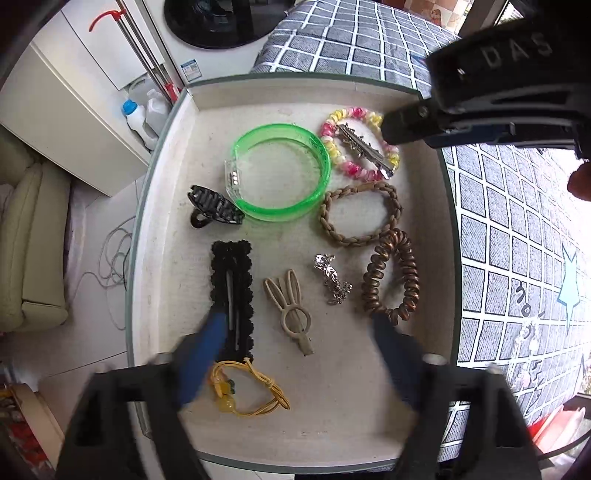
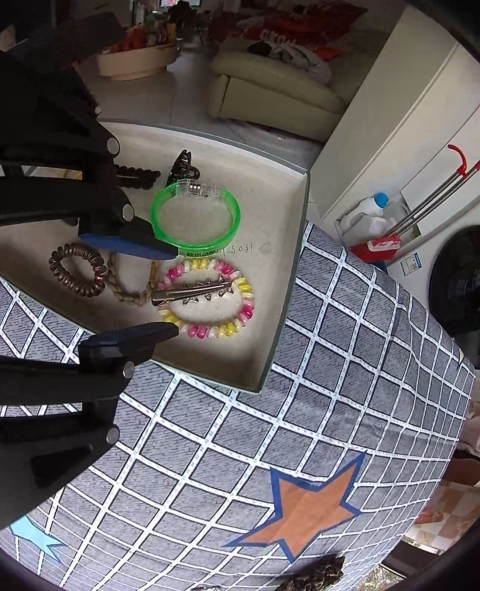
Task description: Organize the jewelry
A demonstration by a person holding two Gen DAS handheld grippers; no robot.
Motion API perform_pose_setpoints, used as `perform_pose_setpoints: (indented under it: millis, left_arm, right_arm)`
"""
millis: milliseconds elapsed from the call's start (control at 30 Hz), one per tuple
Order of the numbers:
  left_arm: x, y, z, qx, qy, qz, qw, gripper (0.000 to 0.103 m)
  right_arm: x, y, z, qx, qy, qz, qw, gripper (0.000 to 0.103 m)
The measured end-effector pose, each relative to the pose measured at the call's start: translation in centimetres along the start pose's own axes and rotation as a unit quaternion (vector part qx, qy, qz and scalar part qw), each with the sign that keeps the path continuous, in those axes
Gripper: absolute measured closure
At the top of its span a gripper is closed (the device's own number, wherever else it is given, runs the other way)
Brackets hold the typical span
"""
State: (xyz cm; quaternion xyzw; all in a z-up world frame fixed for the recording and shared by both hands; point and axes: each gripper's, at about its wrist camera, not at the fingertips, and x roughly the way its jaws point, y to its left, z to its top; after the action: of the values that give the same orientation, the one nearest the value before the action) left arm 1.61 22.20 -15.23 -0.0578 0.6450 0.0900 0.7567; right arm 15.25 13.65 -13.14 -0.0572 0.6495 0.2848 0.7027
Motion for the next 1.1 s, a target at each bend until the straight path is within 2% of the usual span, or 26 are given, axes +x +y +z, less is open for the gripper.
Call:
perform_pose_setpoints:
  millis: [400,567,833,933,1033,1100]
  left_arm:
    - [-2.1,0.1,-0.2,0.006,0.003,-0.002,1.0,0.002]
    - [-3.1,1.0,-0.5,-0.001,0.008,0.008,0.9999,0.0]
    - [-5.5,1.6,-0.9,-0.007,-0.014,0.039,0.9991,0.0]
    - [-6.7,2.1,-0.9,-0.017,-0.02,0.04,0.9989,0.0]
    - [-8.0,2.5,-1.0,-0.02,-0.022,0.035,0.9989,0.0]
    - [-9.0,2.6,-1.1,-0.021,-0.027,0.035,0.9988,0.0]
  right_arm:
    - [-2.6,-3.2,-3.5,0.036,0.025,-0.023,0.999,0.064]
    - [-3.6,-2.8,-5.4,0.03,0.04,-0.03,0.998,0.048]
    - [-6.0,-0.7,-7.0,-0.001,0.041,-0.051,0.998,0.024]
    - [-7.2,0.3,-7.1,-0.017,0.032,-0.067,0.997,0.023]
    - [-8.8,1.1,-7.3,-0.03,0.018,-0.08,0.996,0.015]
    - [-9.8,1.5,-7.5,-0.039,0.009,-0.089,0.995,0.015]
